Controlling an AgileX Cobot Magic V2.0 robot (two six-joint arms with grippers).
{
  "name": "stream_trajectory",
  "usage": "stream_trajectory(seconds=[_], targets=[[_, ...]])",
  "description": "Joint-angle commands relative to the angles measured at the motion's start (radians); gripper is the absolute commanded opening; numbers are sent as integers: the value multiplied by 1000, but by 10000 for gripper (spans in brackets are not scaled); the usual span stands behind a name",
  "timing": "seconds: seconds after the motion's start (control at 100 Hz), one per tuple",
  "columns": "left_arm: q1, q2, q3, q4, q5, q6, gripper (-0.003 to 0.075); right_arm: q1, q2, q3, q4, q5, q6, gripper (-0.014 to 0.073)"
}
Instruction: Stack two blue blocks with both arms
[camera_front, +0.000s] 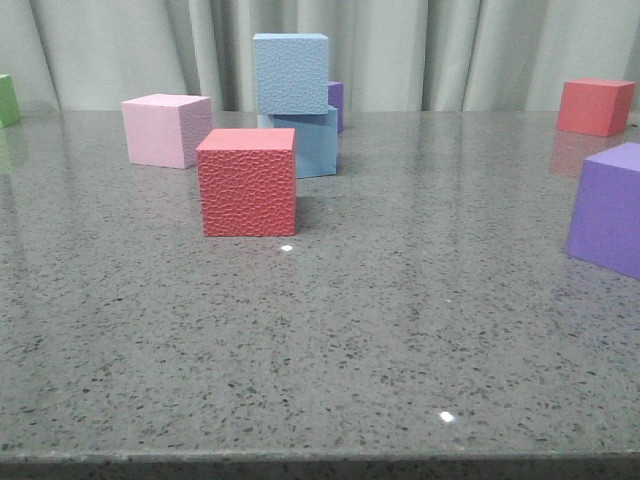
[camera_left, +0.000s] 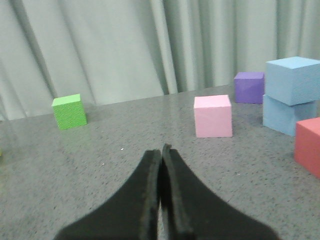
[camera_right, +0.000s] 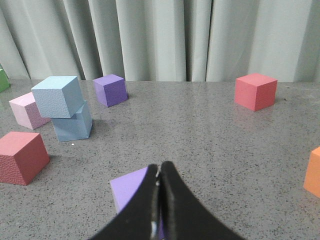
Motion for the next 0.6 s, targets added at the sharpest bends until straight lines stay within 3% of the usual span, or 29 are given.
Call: stream_trajectory(seconds=[0.0,0.2,0.32,0.59], targets=[[61,-29,41,-88,-136,53,-18,-4,14,-23,-39,-74,-2,-113],[156,-117,169,-152,-206,73,-18,-4,14,-23,-39,-74,-2,-113],[172,-156,166,-154,-101,73,-18,-4,14,-23,-39,-73,-2,-113],[172,-163,166,-152,-78,73,-18,-4,14,-23,-39,-73,-2,-113]])
